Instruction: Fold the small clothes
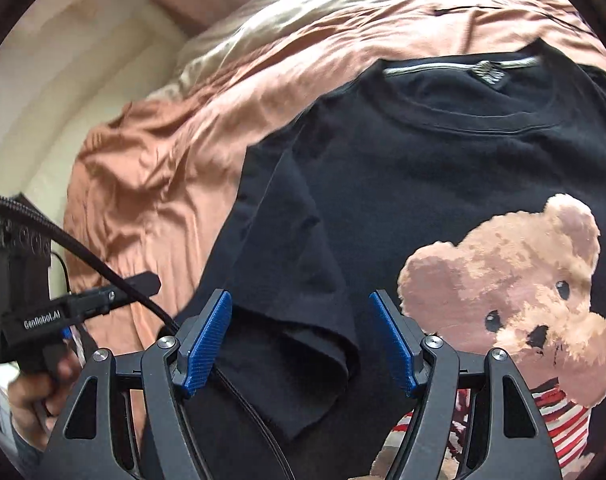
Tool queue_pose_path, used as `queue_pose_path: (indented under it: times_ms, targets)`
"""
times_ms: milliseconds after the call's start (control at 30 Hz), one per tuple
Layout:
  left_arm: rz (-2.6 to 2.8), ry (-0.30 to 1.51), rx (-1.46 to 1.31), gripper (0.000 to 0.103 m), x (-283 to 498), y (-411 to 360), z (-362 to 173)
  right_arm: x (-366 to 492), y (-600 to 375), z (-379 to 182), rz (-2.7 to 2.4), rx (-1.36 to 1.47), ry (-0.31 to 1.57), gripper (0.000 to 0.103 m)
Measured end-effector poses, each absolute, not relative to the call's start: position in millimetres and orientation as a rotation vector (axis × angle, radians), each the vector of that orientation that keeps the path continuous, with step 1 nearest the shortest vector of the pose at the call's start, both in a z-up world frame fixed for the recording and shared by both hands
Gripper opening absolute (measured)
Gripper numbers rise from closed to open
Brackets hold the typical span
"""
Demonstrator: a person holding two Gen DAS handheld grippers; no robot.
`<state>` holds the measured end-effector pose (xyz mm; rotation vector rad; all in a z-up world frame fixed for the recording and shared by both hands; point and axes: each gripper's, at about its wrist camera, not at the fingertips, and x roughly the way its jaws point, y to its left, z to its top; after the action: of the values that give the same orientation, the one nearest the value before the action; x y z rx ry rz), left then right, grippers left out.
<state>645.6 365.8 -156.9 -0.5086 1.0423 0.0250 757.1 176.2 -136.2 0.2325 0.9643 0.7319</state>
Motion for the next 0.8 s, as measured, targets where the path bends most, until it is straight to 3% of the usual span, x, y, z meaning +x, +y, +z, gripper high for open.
queue_pose_path:
  times_ms: [367, 533, 800]
  targets:
    - [0.033, 1.093, -0.464, 0.053, 621.5, 368.8, -177.7, 728.9, 205.5, -131.7, 0.644, -0.160, 0.922, 0.069]
    - [0.023, 1.124, -0.453, 0.046, 618.7, 364.9, -190.2, 727.0, 220.9, -144.0, 0.565, -0.271, 0.939, 0.069]
    - [0.031, 1.132, -0.425, 0.041, 621.3, 361.9, -195.6, 741.5, 214.8, -149.2, 0.500, -0.154, 0.926, 0.069]
